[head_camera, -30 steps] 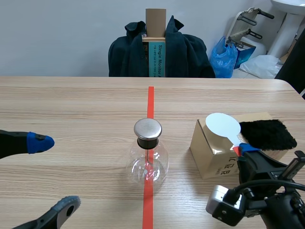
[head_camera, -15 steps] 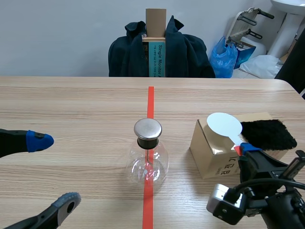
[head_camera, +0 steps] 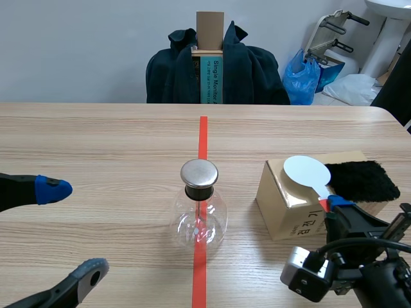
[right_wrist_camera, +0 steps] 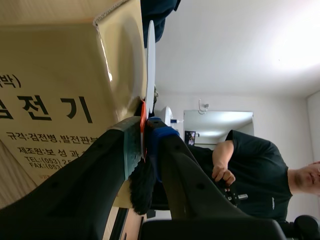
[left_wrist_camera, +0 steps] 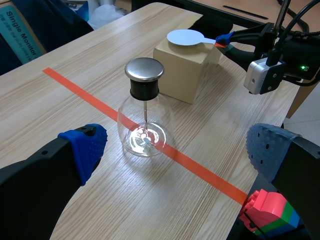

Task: Do the electroscope experiment.
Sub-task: 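Return to the home posture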

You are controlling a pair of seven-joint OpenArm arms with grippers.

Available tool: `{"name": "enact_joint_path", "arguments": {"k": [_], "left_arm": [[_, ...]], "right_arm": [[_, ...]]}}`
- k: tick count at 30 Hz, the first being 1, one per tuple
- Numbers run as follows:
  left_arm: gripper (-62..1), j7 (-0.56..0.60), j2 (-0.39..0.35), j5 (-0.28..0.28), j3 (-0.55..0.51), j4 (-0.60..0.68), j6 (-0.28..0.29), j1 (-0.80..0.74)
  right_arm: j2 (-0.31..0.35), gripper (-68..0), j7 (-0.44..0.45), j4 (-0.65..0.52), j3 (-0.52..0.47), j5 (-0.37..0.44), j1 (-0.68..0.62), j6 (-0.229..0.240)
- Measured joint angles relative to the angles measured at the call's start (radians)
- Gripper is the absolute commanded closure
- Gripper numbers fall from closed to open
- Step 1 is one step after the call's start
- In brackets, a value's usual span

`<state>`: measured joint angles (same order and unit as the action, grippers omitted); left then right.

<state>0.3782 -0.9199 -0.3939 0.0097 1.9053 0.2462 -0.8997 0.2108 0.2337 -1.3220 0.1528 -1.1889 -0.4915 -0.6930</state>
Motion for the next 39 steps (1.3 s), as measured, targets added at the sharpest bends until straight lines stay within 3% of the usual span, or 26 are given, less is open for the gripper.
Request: {"name": "enact_joint_path", "arguments": {"k": [6,12,19,26,29,32,36,39], "left_arm": [[-59.8,0.0,0.0,0.0,0.0,0.0,0.0,0.0],[-59.8,0.0,0.0,0.0,0.0,0.0,0.0,0.0],[-59.8,0.011,0.0,0.0,0.0,0.0,0.0,0.0],[-59.8,0.023,0.0,0.0,0.0,0.0,-0.019,0.0],[-59.8,0.023,0.0,0.0,0.0,0.0,-0.021,0.0],[-59.8,0.023,0.0,0.0,0.0,0.0,-0.03,0.0],[-59.8,0.023,0.0,0.0,0.0,0.0,-0.029,0.0],[-59.8,0.023,0.0,0.0,0.0,0.0,-0.029,0.0]], "right_arm": [[0.0,-33.2,0.0,0.0,0.0,0.0,0.0,0.0],[0.0,-66.2,-0.023,0.0,0.0,0.0,0.0,-0.002],[0.014,-67.9,-0.027,0.0,0.0,-0.017,-0.003,0.002],[0.146,-67.9,-0.016,0.0,0.0,0.109,-0.07,0.111],[0.218,-67.9,0.124,-0.035,0.0,0.247,-0.149,0.115],[0.319,-67.9,0.246,-0.15,0.0,0.5,-0.239,0.174],[0.462,-67.9,0.258,-0.338,0.001,0.826,-0.255,0.285],[0.535,-67.9,0.184,-0.454,0.0,0.973,-0.216,0.383]]}}
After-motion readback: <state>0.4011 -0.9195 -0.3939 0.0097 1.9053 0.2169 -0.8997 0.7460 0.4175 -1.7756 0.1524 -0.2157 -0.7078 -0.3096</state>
